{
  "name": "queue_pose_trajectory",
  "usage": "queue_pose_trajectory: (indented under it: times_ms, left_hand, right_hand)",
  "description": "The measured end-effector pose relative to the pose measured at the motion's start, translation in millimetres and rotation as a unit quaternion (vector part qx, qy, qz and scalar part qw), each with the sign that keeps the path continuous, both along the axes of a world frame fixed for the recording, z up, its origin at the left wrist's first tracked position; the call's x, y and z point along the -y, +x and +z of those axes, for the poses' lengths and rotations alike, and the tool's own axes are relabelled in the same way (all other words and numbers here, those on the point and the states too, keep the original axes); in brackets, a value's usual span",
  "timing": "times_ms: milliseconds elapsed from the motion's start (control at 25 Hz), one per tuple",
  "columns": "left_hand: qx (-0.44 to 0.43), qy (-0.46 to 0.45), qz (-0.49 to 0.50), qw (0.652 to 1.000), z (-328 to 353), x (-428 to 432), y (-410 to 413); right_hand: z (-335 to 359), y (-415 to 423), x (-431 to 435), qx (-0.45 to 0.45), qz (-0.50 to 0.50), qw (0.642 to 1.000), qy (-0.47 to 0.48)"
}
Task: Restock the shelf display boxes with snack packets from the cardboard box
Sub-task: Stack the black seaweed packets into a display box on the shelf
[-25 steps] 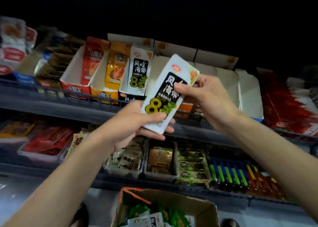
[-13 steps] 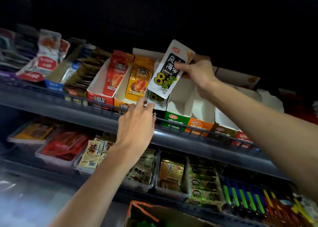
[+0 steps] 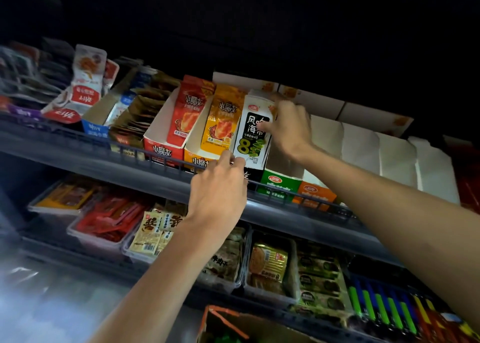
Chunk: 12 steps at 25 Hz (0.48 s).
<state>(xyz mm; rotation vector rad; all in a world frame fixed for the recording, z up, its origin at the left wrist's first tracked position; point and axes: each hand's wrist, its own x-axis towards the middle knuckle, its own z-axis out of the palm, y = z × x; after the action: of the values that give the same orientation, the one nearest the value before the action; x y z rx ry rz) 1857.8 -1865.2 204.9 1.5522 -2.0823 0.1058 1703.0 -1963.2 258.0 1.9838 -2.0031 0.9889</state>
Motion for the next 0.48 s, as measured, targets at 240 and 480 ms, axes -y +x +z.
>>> queue_pose_trajectory:
  times_ms: [240,480]
  left_hand:
    - [-0.001,0.004,-0.003,1.000,-0.9,0.1,-1.2]
    - [0.003,0.008,-0.004,1.000,-1.9,0.8,0.3]
  right_hand:
    - [0.8,4.1,-7.5,-0.246,-0.014,0.969,-0.033]
    - [-1.3,13.7,-6.2,-0.270,-0.093,0.958,-0.028]
